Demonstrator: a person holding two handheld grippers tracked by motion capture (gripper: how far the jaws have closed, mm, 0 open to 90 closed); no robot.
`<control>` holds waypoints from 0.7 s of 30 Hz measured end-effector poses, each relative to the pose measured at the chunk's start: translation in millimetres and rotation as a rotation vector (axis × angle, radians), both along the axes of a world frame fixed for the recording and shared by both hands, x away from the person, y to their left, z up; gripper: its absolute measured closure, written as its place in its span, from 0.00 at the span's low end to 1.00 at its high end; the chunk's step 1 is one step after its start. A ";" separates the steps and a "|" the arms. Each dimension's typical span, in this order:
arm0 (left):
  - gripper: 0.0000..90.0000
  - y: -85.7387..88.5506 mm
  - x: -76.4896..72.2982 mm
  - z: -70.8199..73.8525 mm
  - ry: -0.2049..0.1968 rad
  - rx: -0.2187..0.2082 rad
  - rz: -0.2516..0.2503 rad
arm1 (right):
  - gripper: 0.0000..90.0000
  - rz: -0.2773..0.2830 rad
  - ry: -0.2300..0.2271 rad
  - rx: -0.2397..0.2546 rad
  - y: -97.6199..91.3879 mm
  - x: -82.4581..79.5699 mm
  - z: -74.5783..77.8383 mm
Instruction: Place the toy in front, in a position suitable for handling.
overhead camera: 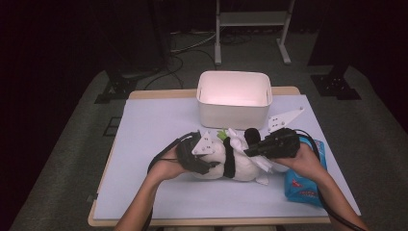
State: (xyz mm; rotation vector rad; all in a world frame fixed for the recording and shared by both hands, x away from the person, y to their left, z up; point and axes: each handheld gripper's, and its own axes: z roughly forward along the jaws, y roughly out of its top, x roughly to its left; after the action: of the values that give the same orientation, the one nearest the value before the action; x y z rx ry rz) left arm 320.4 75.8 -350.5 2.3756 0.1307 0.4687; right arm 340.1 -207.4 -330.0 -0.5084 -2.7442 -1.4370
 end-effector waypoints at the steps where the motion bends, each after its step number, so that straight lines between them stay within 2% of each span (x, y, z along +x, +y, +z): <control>1: 0.42 1.1 -0.9 -0.6 -0.002 -0.001 -0.008 | 0.94 -0.004 -0.002 0.003 0.0 0.5 0.7; 5: 0.36 2.4 -3.6 -0.8 0.019 0.012 -0.034 | 0.94 -0.041 -0.014 0.015 -0.6 5.4 5.9; 7: 0.34 3.7 -2.9 0.4 0.046 -0.002 -0.032 | 0.94 -0.048 -0.011 -0.007 0.9 6.8 4.6; 9: 0.31 5.4 -2.2 0.9 0.072 -0.005 -0.041 | 0.94 -0.036 0.003 -0.015 2.2 6.5 1.2; 11: 0.29 7.0 -1.3 1.9 0.116 -0.022 -0.046 | 0.94 -0.019 0.020 -0.023 2.3 5.2 -3.4; 17: 0.27 10.1 -1.3 8.8 0.194 -0.084 -0.064 | 0.94 0.016 0.048 -0.028 -0.1 -1.6 -9.2; 19: 0.28 10.6 -1.0 10.3 0.206 -0.082 -0.072 | 0.94 0.027 0.060 -0.037 -0.6 -4.3 -9.5; 21: 0.32 9.6 -2.0 8.9 0.199 -0.063 -0.067 | 0.94 0.029 0.055 -0.041 -0.1 -6.2 -8.3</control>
State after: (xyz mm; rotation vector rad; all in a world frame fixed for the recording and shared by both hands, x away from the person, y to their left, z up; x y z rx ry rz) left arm 318.4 85.4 -341.5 2.3522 0.1535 0.1925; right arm 333.9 -207.5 -338.3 -0.4993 -2.7312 -1.3424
